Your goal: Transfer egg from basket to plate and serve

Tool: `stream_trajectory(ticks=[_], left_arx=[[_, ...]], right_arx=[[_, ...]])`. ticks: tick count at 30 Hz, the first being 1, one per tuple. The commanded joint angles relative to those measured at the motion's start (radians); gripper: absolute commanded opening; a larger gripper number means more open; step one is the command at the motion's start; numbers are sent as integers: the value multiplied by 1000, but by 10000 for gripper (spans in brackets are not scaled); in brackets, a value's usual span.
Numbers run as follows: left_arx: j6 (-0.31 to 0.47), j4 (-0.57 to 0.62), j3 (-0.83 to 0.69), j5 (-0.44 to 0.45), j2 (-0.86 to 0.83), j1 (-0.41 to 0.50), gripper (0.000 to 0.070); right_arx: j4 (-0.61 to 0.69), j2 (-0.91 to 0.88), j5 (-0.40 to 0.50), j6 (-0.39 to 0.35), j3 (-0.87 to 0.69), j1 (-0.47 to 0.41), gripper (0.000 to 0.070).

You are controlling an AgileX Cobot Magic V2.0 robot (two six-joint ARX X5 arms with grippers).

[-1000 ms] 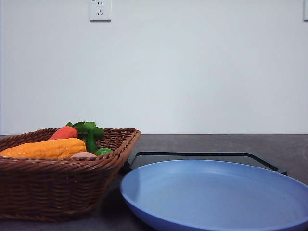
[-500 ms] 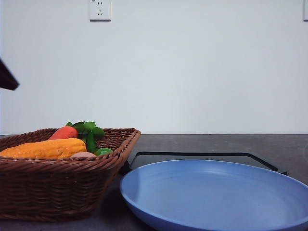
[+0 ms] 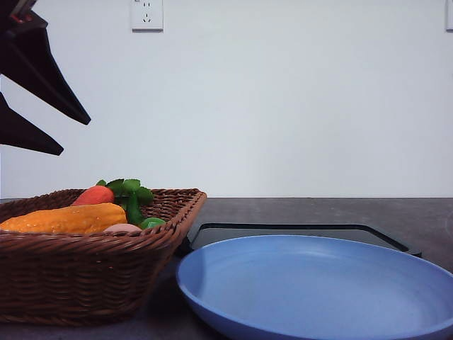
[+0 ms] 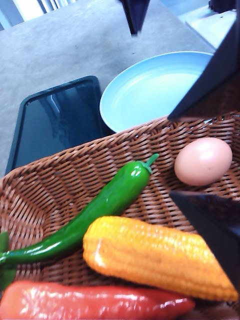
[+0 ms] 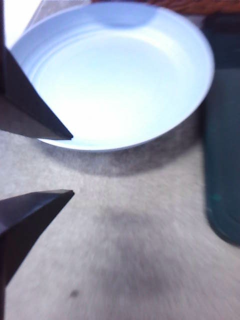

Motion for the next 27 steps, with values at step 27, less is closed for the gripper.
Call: stream_trajectory(ticks=[27], left_arx=[[-19,-11,13,2,12,-16,429]], right_arx=[[244,265,5,68,0,142,0]])
